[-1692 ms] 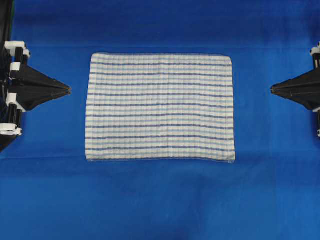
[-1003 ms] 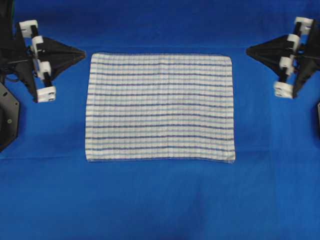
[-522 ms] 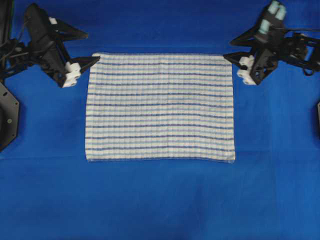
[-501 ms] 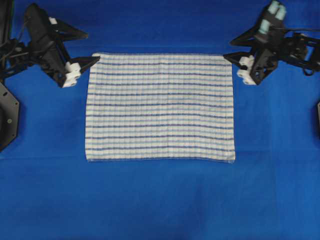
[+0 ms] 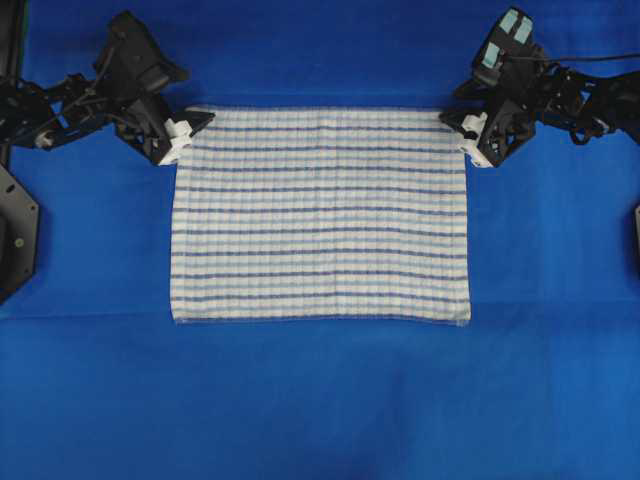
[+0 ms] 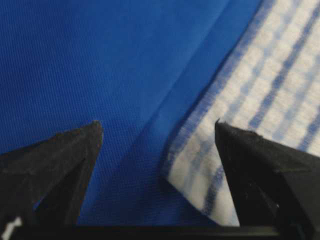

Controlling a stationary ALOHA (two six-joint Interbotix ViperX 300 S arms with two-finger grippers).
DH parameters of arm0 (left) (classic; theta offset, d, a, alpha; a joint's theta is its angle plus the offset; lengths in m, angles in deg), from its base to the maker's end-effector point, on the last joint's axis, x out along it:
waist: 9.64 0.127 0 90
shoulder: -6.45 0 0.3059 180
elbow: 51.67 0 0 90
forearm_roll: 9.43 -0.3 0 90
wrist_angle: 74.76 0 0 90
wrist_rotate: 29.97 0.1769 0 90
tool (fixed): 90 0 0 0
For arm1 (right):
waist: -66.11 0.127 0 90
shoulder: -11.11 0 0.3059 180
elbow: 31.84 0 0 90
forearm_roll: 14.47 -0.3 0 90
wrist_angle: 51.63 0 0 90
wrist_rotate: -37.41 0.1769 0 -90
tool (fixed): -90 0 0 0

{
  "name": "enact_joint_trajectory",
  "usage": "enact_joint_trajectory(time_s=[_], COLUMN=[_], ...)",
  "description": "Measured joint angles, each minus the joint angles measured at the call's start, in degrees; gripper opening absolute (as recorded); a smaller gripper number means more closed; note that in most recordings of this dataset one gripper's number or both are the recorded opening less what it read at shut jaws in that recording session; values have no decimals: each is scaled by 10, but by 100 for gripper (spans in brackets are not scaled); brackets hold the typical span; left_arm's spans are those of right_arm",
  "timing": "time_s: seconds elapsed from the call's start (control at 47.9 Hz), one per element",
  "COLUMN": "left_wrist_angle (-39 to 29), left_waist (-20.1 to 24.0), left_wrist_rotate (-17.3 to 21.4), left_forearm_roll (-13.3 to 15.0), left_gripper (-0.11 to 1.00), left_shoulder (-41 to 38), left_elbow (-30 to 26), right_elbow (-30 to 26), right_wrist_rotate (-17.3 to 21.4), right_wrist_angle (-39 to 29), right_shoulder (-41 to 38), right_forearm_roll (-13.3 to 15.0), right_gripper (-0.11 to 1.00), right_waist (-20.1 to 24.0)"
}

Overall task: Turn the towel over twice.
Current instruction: 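Move both grippers to the towel's far corners and pinch them, then lift the far corners with both grippers and pull them up and back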

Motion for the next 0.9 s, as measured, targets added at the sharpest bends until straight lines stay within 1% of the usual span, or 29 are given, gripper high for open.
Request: enact_joint_trajectory(time_s=[0.042,0.084,0.146,0.167,0.209,0.251,0.292,0.397,0.585,0.71,0.898], left_wrist_angle=[-6,-14,-23,-26,-30,-33,-33,-35,-40,-55,-90], left_waist=[3,4,4,4,3,2,2,0,0,0,12], left_wrist_rotate=[-2,1,1,2,5,12,19,28,32,34,34], left_forearm_roll=[1,0,-1,-1,-1,-1,-1,-1,-1,-1,-1], left_gripper=[67,55,36,28,18,8,2,2,2,2,2], left_shoulder=[-4,-5,-6,-6,-6,-6,-6,-6,4,33,92], left_elbow=[-2,-4,-6,-7,-8,-7,-7,-9,-12,-18,-36], right_elbow=[-1,-1,-1,-1,-1,-1,-1,-1,-2,-2,-10], right_wrist_rotate=[-1,0,-2,-2,-3,-4,-3,-2,3,2,0], right_wrist_angle=[2,3,3,3,3,3,2,2,2,-1,-20], right_shoulder=[-2,-3,-3,-3,-3,-3,-3,-3,0,13,54], right_forearm_roll=[0,0,0,0,2,2,2,2,2,1,2], right_gripper=[47,39,23,15,6,5,5,5,5,5,5], right_waist=[0,0,0,1,0,1,0,0,0,-4,-35])
